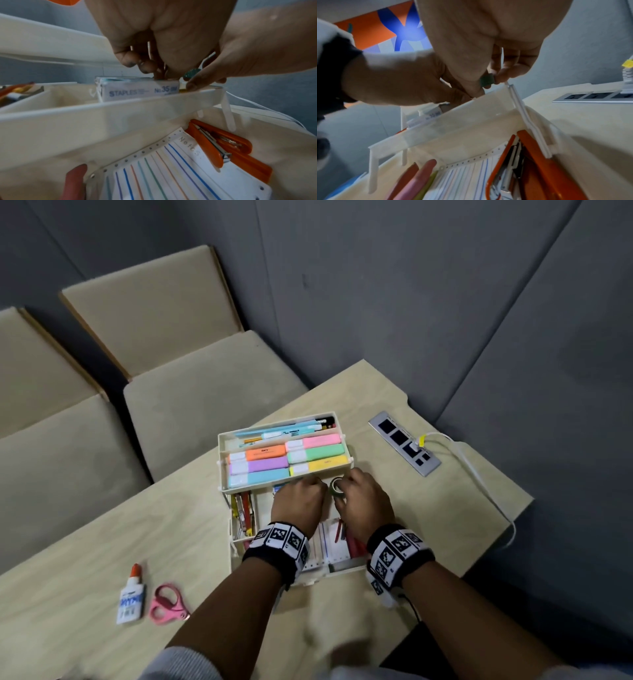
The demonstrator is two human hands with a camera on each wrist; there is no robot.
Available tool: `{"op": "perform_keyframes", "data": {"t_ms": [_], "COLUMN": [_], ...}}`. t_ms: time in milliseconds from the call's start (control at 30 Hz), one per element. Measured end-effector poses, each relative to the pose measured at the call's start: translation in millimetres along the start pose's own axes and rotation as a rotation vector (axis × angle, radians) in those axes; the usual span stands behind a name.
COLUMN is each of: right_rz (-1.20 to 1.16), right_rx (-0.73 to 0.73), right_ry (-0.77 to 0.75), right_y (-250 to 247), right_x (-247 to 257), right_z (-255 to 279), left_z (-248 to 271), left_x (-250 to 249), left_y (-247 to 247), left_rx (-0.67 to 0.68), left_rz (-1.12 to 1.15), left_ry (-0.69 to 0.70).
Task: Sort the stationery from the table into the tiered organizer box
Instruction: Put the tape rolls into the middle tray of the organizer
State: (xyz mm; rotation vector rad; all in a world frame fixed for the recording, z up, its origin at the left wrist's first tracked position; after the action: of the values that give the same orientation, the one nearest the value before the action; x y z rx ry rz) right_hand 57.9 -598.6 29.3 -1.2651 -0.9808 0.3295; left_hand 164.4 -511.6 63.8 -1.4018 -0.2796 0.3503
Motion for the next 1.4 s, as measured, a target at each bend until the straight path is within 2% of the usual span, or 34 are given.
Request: {"op": "perform_keyframes", "data": {"t_ms": [167, 400, 767, 867, 967, 1133, 1267, 1333, 1400], "right_rz": [-0.106, 0.083, 0.319, 0.319, 0.327, 0.350, 0.308, 0.272, 0.200], "right_rx": [-0.047, 0.034, 0.173, 0.125, 0.058, -0.026, -0.017, -0.038, -0.098], "right_ry": [0.046, 0.000, 0.025, 0.027, 0.048, 0.092, 0.108, 0.107, 0.037], "right_y": [-2.6, 2.9, 3.2, 3.0, 3.5, 9.2, 9.5, 9.0, 10.2], "right_x": [-3.2, 5.3, 14.9, 15.6, 19.7, 17.4, 16.5, 14.8, 19.2], "right_z": [16.8, 14.3, -3.4, -3.2, -1.7, 2.3, -0.8, 2.0, 12.8], "left_z": [-0.6, 1.2, 17.5, 27.7, 43.7, 90.6, 148.8, 181.2, 221.8], "left_x": [0.9, -1.9, 5.8, 5.6, 8.0, 35.3, 70.2, 89.2, 107.6], "left_y": [2.2, 13.8, 18.2, 20.1, 18.9, 22.7, 37.0, 54.9, 79.0], "left_rx": [-0.020, 0.004, -0.009, -0.035, -0.121, -0.315, -0.460, -0.446, -0.392], "left_rz": [-0.036, 0.009, 0.060, 0.110, 0.218, 0.481, 0.592, 0.603, 0.605], "left_ry": [-0.008, -0.009, 0.043, 0.047, 0.029, -0.061, -0.211, -0.344, -0.495]}}
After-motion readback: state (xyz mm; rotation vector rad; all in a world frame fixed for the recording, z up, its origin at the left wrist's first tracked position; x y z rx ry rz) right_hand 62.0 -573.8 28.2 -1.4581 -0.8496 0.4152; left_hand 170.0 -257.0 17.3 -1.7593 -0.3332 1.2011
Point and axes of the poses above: each hand's wrist, its own z-axis away from the middle knuckle, its own y-axis out of the palm, x = y × z, the point moved 1 cm from there along -z, towards the middle knuckle, and after that the axes turned 3 degrees about -z, right-handed, at the moved point
